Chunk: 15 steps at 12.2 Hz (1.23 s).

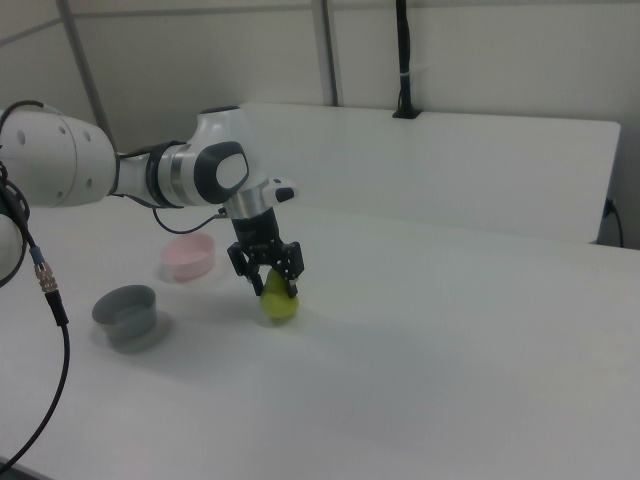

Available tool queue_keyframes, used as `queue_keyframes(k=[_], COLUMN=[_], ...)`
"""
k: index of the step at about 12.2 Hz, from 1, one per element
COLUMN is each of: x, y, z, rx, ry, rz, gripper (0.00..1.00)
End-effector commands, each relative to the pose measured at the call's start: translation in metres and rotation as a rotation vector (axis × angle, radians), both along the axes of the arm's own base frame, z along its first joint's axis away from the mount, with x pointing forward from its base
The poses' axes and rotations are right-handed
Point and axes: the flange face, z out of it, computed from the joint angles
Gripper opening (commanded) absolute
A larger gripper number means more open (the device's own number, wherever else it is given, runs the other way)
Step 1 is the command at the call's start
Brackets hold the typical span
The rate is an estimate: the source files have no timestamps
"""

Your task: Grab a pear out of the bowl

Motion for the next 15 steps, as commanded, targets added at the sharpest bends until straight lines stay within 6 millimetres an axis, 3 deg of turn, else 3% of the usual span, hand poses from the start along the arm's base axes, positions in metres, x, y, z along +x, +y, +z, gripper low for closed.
queue_keyframes(k=[1, 3, 4, 6, 8, 11, 15], x=[-0.001, -0.003, -0.005, -0.017, -0.030, -0.071, -0.083], y=[0.000, -0.002, -0.005, -0.006, -0.010, -0.031, -0.037], z=[0.005, 0.019, 0.037, 0.098, 0.145, 0.210, 0.219], rx=[-0.017, -0.014, -0.010, 0.023, 0.073, 0.142, 0.152], ry=[-0.017, -0.024, -0.041, -0.074, -0.068, -0.049, -0.028], rz=[0.010, 0.001, -0.008, -0.052, -0.130, -0.116, -0.126], gripper=[0.95, 1.00, 1.00, 1.00, 1.00, 1.00, 1.00])
